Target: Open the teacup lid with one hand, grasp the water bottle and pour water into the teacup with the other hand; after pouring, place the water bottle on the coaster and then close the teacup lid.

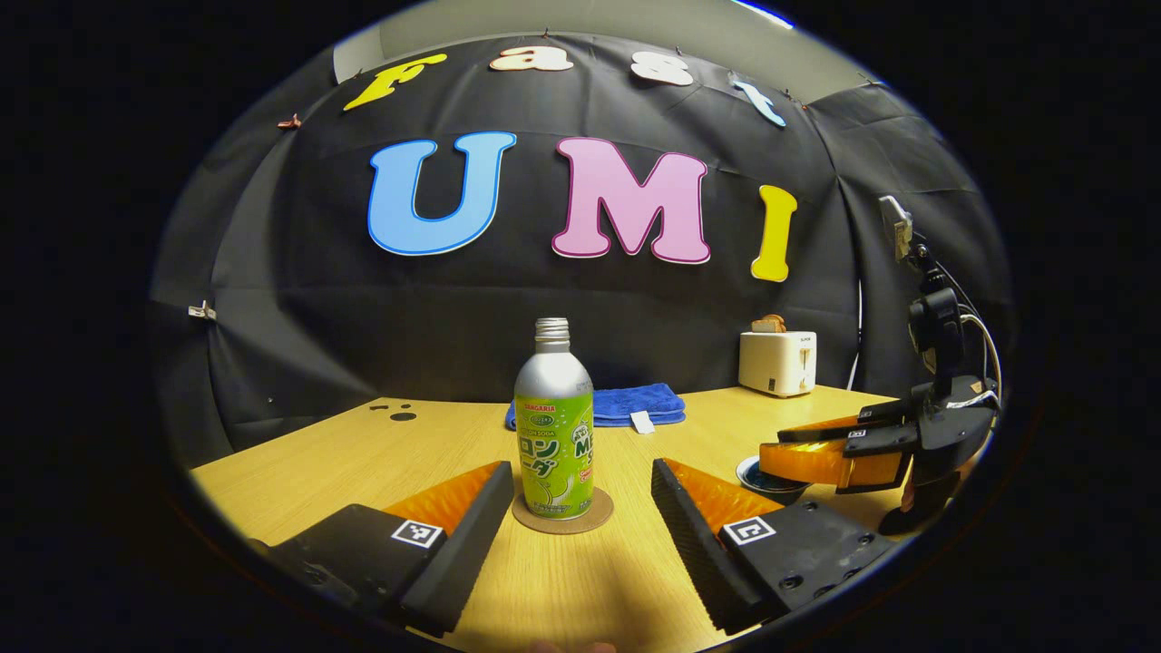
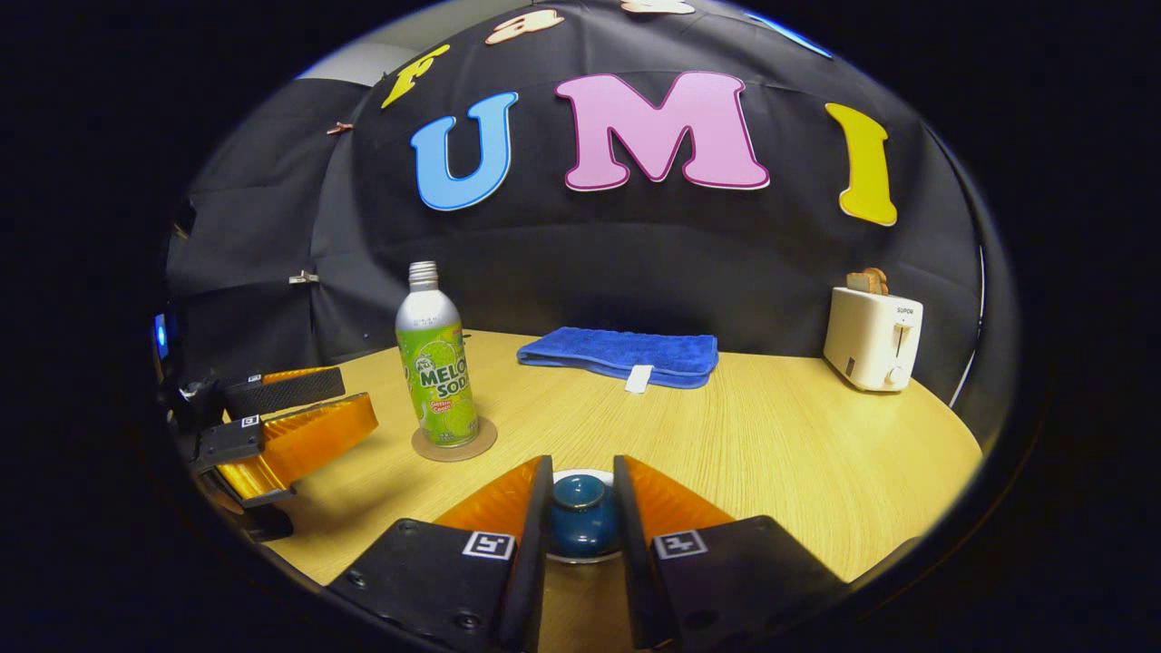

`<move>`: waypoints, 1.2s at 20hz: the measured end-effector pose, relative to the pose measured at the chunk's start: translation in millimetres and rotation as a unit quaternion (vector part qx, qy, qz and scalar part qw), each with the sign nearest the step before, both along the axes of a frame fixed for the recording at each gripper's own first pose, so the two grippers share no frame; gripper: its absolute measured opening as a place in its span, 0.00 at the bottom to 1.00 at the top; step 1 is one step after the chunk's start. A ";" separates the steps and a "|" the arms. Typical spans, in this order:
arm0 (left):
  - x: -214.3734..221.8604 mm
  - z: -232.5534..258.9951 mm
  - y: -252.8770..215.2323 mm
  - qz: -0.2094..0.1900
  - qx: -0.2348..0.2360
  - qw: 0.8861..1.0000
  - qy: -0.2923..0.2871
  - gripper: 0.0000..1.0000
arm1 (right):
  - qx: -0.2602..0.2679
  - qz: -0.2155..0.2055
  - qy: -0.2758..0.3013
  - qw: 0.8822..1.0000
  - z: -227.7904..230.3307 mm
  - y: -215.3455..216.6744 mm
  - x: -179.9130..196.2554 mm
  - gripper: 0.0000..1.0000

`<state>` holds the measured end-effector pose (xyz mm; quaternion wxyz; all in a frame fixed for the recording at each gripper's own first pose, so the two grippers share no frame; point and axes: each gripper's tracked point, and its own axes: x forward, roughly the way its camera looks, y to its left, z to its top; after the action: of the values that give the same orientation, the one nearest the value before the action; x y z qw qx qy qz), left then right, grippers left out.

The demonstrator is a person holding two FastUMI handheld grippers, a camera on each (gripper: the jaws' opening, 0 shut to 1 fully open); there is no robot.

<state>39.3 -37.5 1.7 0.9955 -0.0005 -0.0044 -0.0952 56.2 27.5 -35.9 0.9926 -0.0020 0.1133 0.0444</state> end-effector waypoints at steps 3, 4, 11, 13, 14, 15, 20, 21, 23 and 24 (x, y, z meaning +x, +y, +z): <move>-0.2 0.1 -0.2 0.000 0.000 1.000 0.000 0.96 | 0.000 0.014 -0.005 1.000 2.9 4.4 -4.2 0.60; -0.2 -0.2 -0.1 0.000 0.000 1.000 0.000 0.96 | 0.000 0.016 -0.010 1.000 4.0 5.1 -6.5 0.66; -1.0 0.4 6.5 0.021 0.000 1.000 0.001 0.97 | 0.012 0.017 -0.110 0.994 30.0 -1.3 -35.2 0.93; -4.5 0.4 6.5 0.026 0.000 1.000 0.001 0.97 | 0.010 0.013 -0.112 0.994 34.0 -6.1 -47.6 0.98; -5.4 -0.4 4.9 0.024 0.000 1.000 0.000 0.96 | 0.010 0.012 -0.113 0.993 36.8 -8.4 -54.1 0.98; -6.8 0.8 2.8 0.021 0.000 1.000 0.000 0.96 | 0.010 0.010 -0.113 0.993 36.2 -10.7 -58.2 0.98; -7.6 -0.6 1.8 0.019 0.000 1.000 0.000 0.96 | 0.010 0.005 -0.113 0.993 36.3 -15.4 -62.7 0.98; -7.5 -0.1 1.8 0.019 0.000 1.000 0.000 0.96 | 0.009 0.006 -0.113 0.993 35.8 -15.4 -62.7 0.98; -7.9 -0.3 1.8 0.019 0.000 1.000 0.000 0.96 | 0.009 0.006 -0.113 0.993 35.7 -15.1 -62.5 0.98; -7.6 -0.3 1.7 0.019 0.000 1.000 0.000 0.96 | 0.009 0.005 -0.113 0.994 35.4 -15.1 -62.1 0.98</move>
<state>31.7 -35.8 1.3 0.9971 -0.0006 -0.0044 -0.0759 -5.9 12.4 -0.5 0.9987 0.0014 -0.0003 0.0503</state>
